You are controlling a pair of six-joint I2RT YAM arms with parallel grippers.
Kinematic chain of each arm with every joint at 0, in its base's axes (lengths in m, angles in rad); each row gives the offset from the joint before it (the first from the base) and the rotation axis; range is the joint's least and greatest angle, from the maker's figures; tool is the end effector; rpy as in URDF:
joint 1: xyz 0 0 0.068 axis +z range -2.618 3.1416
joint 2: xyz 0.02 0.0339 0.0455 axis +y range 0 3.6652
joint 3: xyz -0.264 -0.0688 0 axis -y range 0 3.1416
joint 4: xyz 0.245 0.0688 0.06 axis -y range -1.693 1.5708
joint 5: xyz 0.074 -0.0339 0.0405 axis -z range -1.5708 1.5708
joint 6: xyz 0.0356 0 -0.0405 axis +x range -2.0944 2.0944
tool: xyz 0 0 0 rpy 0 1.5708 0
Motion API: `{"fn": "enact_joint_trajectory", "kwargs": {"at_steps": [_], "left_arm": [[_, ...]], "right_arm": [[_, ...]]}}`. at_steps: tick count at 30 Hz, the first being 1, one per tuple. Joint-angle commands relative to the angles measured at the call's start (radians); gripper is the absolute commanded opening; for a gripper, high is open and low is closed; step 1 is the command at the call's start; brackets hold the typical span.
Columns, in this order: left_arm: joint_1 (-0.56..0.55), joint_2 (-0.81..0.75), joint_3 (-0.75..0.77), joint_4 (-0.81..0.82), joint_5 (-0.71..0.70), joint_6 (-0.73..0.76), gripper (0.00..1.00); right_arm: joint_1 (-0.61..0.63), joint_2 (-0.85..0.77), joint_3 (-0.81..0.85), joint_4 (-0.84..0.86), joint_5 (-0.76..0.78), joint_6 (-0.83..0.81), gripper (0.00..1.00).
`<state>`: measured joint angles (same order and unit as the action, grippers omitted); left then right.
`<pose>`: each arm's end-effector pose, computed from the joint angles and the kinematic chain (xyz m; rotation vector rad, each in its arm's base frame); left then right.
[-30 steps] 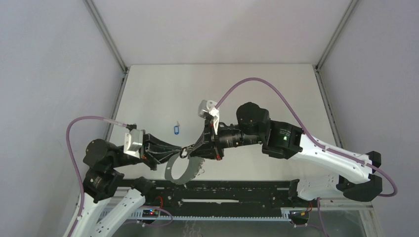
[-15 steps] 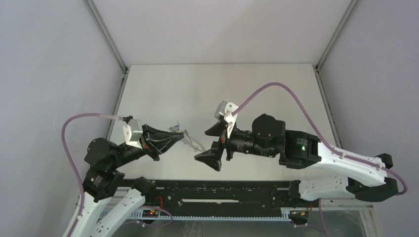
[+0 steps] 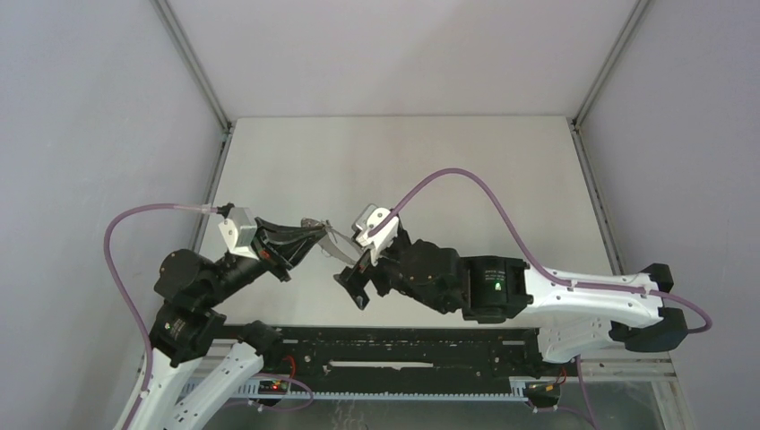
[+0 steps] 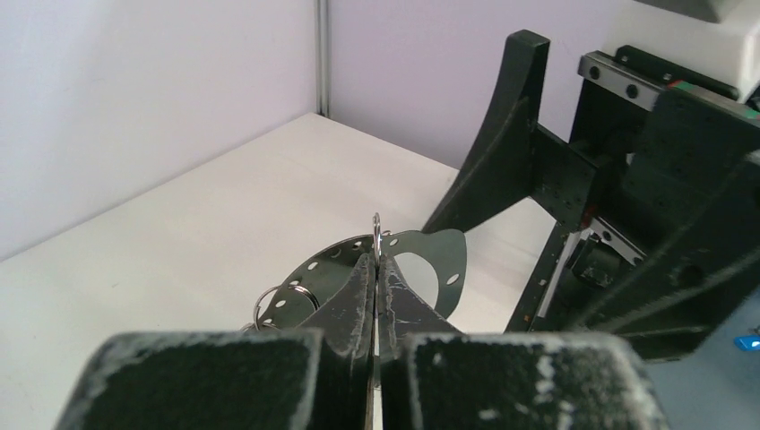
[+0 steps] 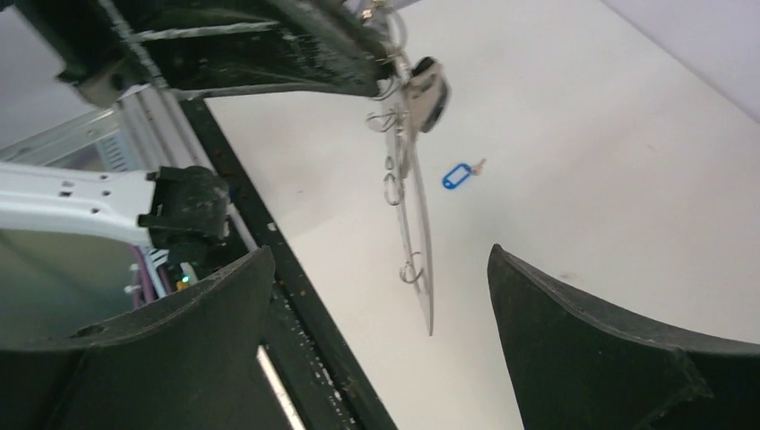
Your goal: Put the keys on the keyring
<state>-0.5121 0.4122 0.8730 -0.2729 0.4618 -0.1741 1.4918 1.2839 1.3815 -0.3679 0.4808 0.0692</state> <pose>0.0575 -0.0505 0.4017 0.6302 1.3190 -0.8828 0.0389 0.2828 0.4221 -0.9357 1.6081 0.6602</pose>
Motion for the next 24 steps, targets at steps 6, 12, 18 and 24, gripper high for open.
{"fn": "enact_joint_trajectory", "kwargs": {"at_steps": [6, 12, 18, 24], "left_arm": [[-0.002, -0.013, 0.035, 0.046, 0.027, 0.008, 0.00], [-0.002, -0.017, 0.033, 0.045, 0.027, 0.016, 0.00], [-0.002, 0.001, 0.028, 0.030, 0.056, 0.063, 0.07], [-0.002, 0.003, 0.050, -0.109, 0.118, 0.331, 0.87]], "right_arm": [[-0.102, 0.022, 0.003, 0.054, -0.064, 0.061, 0.79], [-0.186, 0.042, 0.001, 0.048, -0.308, 0.122, 0.37], [-0.221, 0.040, 0.002, 0.031, -0.421, 0.192, 0.01], [-0.374, -0.012, -0.001, -0.010, -0.663, 0.407, 0.00]]}}
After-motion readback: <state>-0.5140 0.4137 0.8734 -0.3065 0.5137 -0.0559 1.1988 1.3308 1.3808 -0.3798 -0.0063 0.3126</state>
